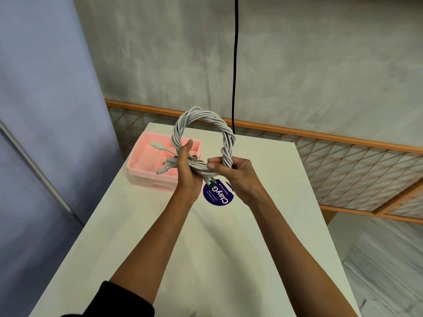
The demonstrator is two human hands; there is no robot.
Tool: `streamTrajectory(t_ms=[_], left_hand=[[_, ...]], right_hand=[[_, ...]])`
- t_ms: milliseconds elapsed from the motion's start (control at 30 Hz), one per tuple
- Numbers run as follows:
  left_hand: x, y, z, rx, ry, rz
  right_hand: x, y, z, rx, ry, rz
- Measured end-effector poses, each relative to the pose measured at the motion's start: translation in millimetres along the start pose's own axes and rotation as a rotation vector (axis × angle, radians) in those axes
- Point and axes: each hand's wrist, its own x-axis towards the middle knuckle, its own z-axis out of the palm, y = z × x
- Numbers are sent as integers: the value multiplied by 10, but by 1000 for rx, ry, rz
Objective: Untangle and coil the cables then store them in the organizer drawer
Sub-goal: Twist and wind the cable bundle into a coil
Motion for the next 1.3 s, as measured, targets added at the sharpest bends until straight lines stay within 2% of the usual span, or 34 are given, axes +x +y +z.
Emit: streamTrajectory(t_ms=[67,167,300,367,433,500,567,667,733,867,967,1067,1167,1300], left_hand=[[-21,-12,2,-61,-52,-88],[-46,-31,-57,-106,3,-165],[5,-85,-63,-118,43,-44],[35,-60,-59,30,12,25],[47,-24,-102,355,-68,36],[14,0,-163,621,-105,-39],[-5,-7,-214,723,-101,-93],[-25,-41,-207,598,-146,-96],[-12,-75,-196,505,-116,-75],[-40,-68,-148,560,-81,-10],[-96,-109,-119,632,-75,23],[-137,-203,-75,515,-109,22],[-112,-234,-68,275,-262,-17],[-144,-209,-159,345,-600,-64]], right_hand=[[37,-8,-98,-42,-109,71],[102,-8,-222,-131,-192,106],[74,35,-151,-92,-106,76],[71,29,-153,-59,-51,24],[83,-8,-200,-78,-16,-37],[83,-55,-243,-151,8,-82],[64,-73,-266,-208,12,-125],[52,-64,-291,-186,4,-159],[50,-61,-283,-126,26,-152],[45,-8,-209,-14,107,-99],[46,38,-42,239,293,25],[60,2,94,615,366,123],[84,-35,120,660,379,91],[139,-34,72,634,446,23]])
